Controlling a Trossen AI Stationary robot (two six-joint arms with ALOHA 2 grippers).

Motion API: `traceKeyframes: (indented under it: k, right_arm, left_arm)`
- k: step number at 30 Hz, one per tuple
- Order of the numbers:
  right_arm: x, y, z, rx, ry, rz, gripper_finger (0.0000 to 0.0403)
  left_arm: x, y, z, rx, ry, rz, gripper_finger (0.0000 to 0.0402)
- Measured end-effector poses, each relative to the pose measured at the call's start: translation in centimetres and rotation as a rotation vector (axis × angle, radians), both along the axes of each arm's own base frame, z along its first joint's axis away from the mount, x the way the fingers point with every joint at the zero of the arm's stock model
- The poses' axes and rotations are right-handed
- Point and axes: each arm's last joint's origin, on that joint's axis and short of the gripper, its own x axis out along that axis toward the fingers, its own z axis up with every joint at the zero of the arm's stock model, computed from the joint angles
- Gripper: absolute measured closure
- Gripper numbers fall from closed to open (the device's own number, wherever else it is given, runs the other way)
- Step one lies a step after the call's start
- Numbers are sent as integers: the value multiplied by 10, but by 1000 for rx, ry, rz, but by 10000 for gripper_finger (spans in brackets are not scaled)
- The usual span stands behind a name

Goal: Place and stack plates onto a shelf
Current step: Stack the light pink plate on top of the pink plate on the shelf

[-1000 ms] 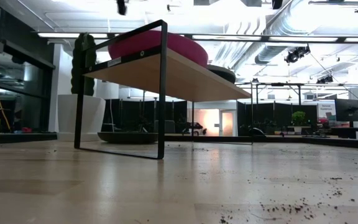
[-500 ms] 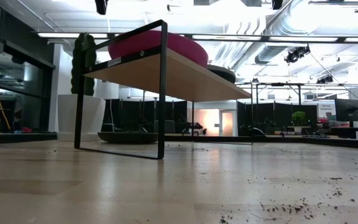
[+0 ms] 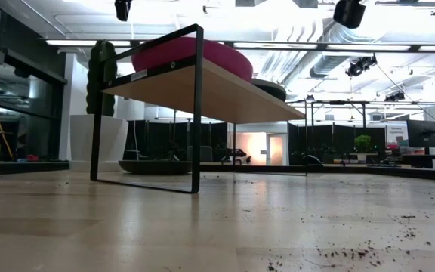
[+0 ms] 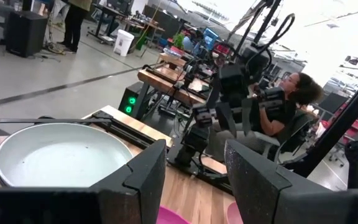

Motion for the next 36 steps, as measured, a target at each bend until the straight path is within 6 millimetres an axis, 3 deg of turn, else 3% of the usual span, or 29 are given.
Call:
traceKeyframes:
  k: [9,15,26,36]
  right_arm:
    - [3,12,-10,76,106,83,316]
    - [-4,28,-46,173,521,190,315]
    - [-6,75,-104,92,1118,396,315]
    - [5,99,-141,-41,1290,484,315]
  left_arm:
    - [0,0,0,-26,-2,-1,248]
    - [0,0,-2,-27,12,1,248]
    - [0,0,-2,-27,20,7,248]
    - [0,0,-2,-11,23,12,248]
